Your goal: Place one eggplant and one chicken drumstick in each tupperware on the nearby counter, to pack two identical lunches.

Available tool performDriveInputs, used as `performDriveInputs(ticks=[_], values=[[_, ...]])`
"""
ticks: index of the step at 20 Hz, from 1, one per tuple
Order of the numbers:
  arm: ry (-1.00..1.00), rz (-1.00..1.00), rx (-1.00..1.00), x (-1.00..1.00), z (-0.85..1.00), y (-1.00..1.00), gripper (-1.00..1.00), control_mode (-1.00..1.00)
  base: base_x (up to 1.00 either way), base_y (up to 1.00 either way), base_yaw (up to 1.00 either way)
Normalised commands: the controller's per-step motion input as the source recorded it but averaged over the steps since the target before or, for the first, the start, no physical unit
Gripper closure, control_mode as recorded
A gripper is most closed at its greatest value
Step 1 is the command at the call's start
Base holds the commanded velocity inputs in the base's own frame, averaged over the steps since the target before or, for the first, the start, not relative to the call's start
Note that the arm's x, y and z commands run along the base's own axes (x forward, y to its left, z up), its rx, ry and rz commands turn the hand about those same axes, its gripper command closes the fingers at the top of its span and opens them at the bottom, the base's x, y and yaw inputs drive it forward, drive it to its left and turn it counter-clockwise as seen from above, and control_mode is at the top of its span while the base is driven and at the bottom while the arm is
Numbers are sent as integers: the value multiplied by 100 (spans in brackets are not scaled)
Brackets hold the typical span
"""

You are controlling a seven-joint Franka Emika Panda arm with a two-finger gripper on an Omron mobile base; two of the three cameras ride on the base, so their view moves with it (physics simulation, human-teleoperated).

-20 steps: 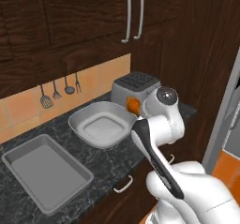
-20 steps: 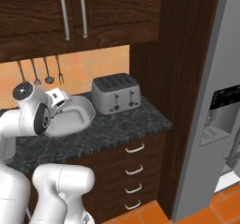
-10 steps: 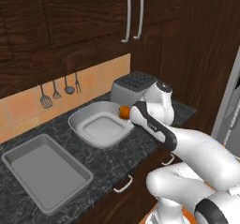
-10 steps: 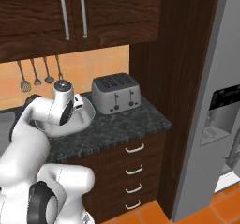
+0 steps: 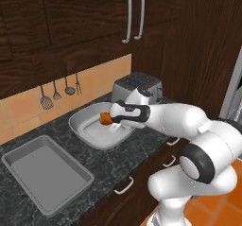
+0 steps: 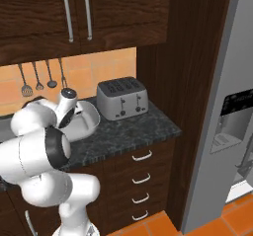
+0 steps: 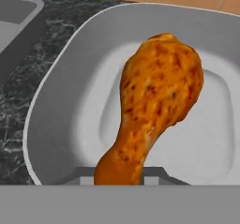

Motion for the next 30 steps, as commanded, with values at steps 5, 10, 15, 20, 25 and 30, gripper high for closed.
performDriveInputs(ticks=[5, 10, 15, 20, 25, 30], values=[[0, 0, 0, 26, -23, 8, 100, -100, 0, 0, 0], [0, 0, 0, 22, -28, 2, 100, -100, 0, 0, 0], [1, 0, 0, 29, -28, 20, 100, -100, 0, 0, 0], [1, 0, 0, 35, -37, 22, 100, -100, 0, 0, 0], [-1, 0, 0, 34, -11, 24, -100, -100, 0, 0, 0], [-5, 0, 0, 9, 38, 7, -100, -100, 0, 0, 0]])
